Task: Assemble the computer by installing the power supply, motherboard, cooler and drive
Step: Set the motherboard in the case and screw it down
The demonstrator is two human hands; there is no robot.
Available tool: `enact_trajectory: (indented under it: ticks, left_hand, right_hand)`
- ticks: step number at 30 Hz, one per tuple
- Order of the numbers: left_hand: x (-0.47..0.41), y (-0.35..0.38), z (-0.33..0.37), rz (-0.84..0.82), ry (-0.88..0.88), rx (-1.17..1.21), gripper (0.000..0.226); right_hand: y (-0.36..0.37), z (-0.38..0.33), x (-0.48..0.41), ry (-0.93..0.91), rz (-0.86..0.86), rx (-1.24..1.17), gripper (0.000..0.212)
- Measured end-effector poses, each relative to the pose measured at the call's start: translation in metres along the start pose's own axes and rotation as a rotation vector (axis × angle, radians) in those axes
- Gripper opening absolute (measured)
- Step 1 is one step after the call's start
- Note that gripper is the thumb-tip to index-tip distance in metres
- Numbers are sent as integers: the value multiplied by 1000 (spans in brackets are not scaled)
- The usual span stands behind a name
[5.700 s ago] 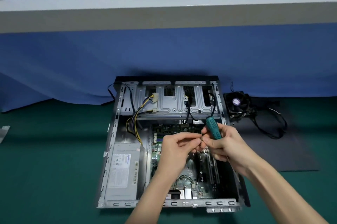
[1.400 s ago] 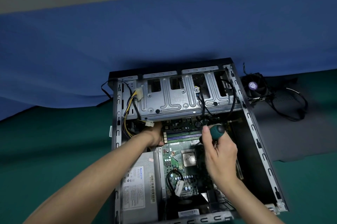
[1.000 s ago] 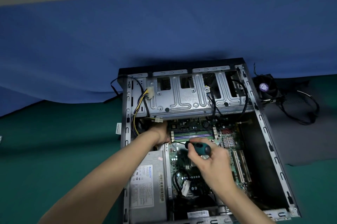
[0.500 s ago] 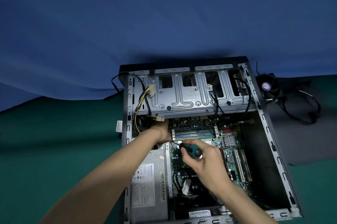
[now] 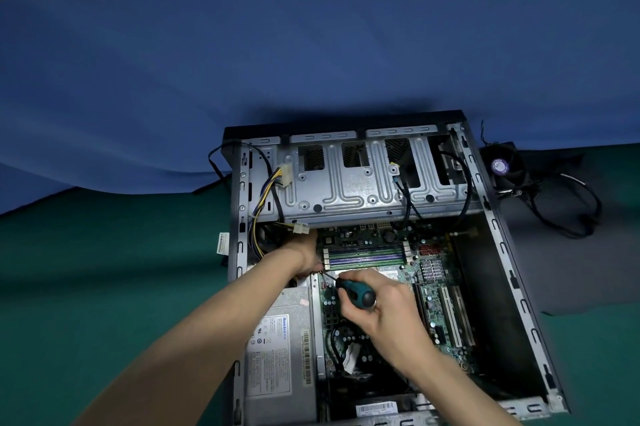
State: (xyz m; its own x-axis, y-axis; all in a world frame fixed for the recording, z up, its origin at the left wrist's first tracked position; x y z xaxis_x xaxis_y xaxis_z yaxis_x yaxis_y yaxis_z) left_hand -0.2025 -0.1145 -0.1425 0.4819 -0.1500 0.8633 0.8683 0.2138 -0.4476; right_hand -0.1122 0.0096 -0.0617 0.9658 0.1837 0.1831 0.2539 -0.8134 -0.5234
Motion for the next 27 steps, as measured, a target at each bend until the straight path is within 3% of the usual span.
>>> enact_trajectory:
  ticks: [8,12,17,22,27]
  left_hand:
    - [7,-2,2,-36,11,-24,55]
    - [29,-14,4,-25,88,-63,35]
    - [73,-11,11,-104,303,231,27]
    - [88,-16,8,218,350,328,42]
    - [88,-18,7,366,362,287,30]
  right_hand:
    - [2,4,-12,172,12,-56,17]
    - [0,0,-21,254,54,-36,42]
    - [4,-10,-26,355,87,43,43]
    - [11,-23,-29,390,100,151,45]
    - [11,-25,-35,429,81,205,51]
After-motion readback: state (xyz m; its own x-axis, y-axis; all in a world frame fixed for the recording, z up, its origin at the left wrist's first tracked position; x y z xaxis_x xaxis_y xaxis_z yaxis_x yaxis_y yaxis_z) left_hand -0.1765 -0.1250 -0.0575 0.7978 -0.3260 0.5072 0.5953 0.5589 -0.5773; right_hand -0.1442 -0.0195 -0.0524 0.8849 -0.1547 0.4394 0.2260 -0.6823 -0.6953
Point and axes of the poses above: each hand's wrist, its own x-axis away from the middle knuckle, its own y-axis out of the palm, z = x × y, the point moved 6 cm from there along -x, towards the middle knuckle, and after that the axes turned 6 degrees about -z, right-handed, at the moved point
